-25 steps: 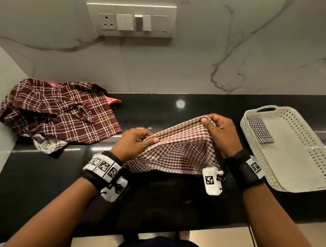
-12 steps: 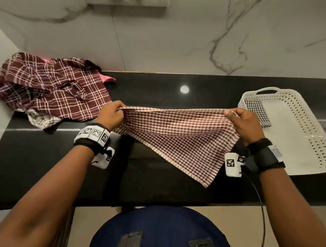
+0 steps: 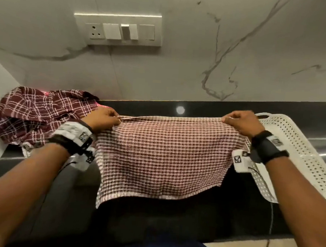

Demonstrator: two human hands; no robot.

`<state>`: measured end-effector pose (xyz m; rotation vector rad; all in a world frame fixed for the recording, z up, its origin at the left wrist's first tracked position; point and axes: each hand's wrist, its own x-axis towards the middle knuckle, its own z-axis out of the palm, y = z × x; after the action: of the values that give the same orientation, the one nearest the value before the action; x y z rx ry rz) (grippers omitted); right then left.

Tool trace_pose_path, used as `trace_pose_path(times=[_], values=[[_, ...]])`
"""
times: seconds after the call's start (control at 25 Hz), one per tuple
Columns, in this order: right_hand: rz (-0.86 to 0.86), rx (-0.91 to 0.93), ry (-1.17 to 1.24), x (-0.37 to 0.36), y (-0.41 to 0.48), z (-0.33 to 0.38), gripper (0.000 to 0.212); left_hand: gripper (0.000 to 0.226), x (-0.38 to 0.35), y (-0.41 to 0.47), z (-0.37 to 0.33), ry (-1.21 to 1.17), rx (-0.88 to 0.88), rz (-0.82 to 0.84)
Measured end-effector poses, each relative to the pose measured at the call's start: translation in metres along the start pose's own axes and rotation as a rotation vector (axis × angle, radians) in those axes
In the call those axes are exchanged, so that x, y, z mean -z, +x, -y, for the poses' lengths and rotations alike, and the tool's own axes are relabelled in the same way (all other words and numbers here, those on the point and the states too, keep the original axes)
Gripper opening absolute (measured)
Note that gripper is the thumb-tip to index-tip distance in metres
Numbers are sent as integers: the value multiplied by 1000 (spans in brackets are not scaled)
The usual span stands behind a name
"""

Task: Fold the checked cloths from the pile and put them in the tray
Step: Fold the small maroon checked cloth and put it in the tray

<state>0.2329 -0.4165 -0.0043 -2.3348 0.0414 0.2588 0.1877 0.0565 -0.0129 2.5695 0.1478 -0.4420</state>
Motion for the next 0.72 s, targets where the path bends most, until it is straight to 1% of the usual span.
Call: trace_pose_path(times=[0.04,0.08,0.12,0.16,0.2,0.24,0.28,0.32,0.36,0.4,0.48,0.6,0.64,0.68,0.72], values=[[-22,-37,-137,-14,14,5,32,31,-12,12,-1,216,65,-9],[-39,-56,-281,-31,21,7,46,47,-29,17,-2,373,115,-14],[-41,-33,-396,-50,21,6,60,61,-49,18,-1,443,96,-26],[-27,19,-444,-71,14,1,71,68,-72,15,0,414,9,-23],[13,70,-436,-95,2,-8,79,73,-96,9,1,342,-115,3],[93,86,-436,-120,-13,-19,89,82,-120,3,3,330,-225,75],[210,61,-485,-144,-27,-32,105,97,-141,-4,5,365,-265,174],[337,10,-573,-164,-41,-46,122,116,-157,-10,10,398,-212,270],[421,-28,-662,-178,-53,-58,131,131,-168,-17,15,398,-115,335],[464,-41,-704,-185,-61,-67,133,140,-175,-22,22,373,-28,346],[500,-31,-706,-176,-65,-78,132,146,-179,-34,34,337,71,335],[523,42,-738,-148,-70,-87,134,148,-183,-52,38,339,70,371],[476,34,-717,-140,-72,-87,132,146,-184,-55,38,336,73,362],[379,10,-672,-135,-76,-88,126,140,-185,-56,36,322,86,327],[244,-24,-610,-132,-82,-89,115,128,-184,-55,34,293,92,251]])
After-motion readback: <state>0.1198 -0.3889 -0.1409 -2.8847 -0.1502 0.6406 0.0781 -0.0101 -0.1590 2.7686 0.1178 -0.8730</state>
